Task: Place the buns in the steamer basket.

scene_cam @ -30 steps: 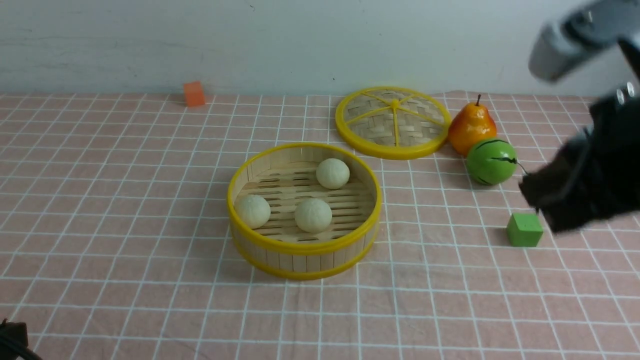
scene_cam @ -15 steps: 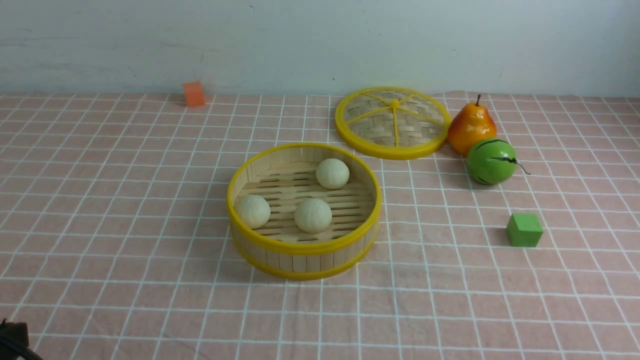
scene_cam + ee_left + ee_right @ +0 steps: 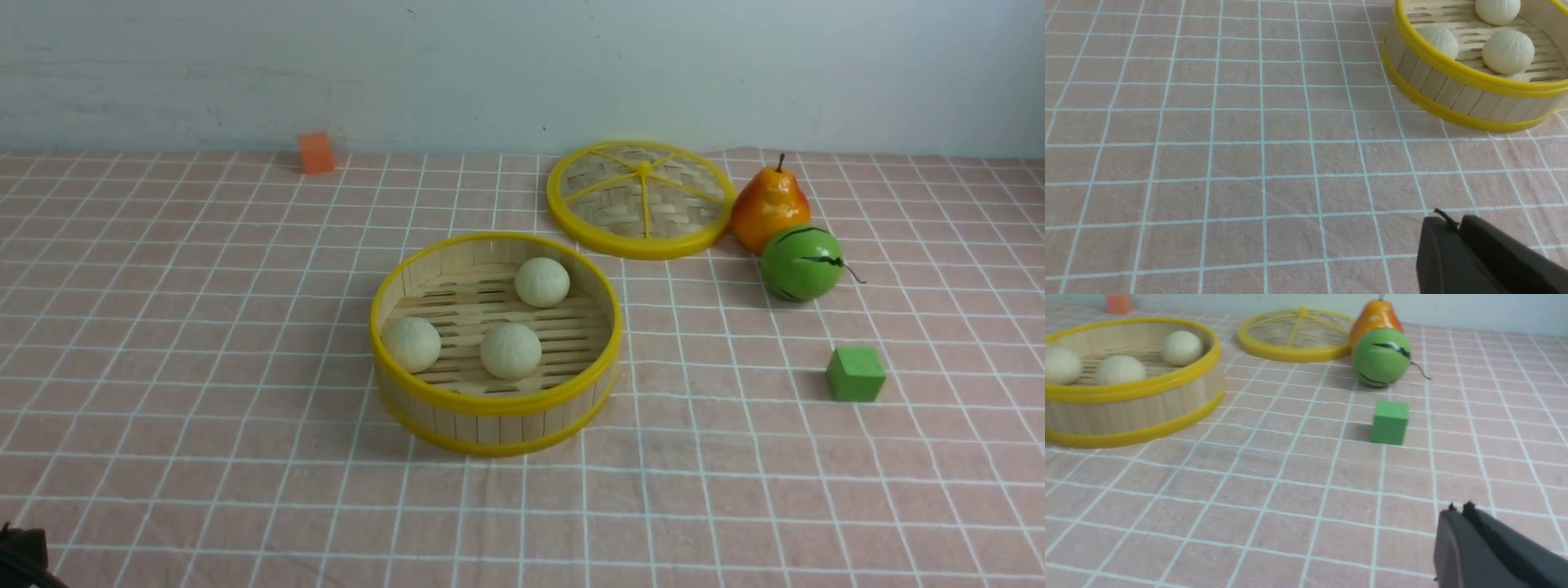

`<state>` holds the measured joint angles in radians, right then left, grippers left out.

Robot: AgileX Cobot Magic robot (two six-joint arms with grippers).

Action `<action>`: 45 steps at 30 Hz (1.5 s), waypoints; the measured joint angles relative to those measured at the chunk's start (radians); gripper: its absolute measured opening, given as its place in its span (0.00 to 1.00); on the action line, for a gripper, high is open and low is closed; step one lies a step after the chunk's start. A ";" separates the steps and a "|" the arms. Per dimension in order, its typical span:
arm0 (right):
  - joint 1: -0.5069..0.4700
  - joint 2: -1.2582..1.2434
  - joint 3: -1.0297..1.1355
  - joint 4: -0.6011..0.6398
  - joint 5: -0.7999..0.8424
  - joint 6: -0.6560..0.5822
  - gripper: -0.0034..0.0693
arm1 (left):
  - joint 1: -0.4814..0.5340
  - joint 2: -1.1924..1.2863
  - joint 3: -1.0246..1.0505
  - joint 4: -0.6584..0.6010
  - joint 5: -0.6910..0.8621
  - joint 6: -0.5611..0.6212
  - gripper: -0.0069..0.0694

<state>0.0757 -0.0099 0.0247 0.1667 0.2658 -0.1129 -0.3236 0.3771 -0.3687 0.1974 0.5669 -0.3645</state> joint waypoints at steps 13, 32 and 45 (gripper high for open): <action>0.039 0.000 -0.010 -0.152 0.120 0.077 0.03 | 0.000 -0.001 0.000 0.000 0.012 0.000 0.18; 0.039 0.000 -0.010 -0.154 0.122 0.078 0.05 | 0.000 -0.026 0.018 0.004 -0.007 0.000 0.20; 0.040 -0.001 -0.010 -0.154 0.123 0.080 0.07 | 0.196 -0.386 0.390 -0.129 -0.149 0.006 0.16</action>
<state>0.1160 -0.0107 0.0150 0.0123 0.3883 -0.0328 -0.1276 -0.0092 0.0213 0.0680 0.4175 -0.3585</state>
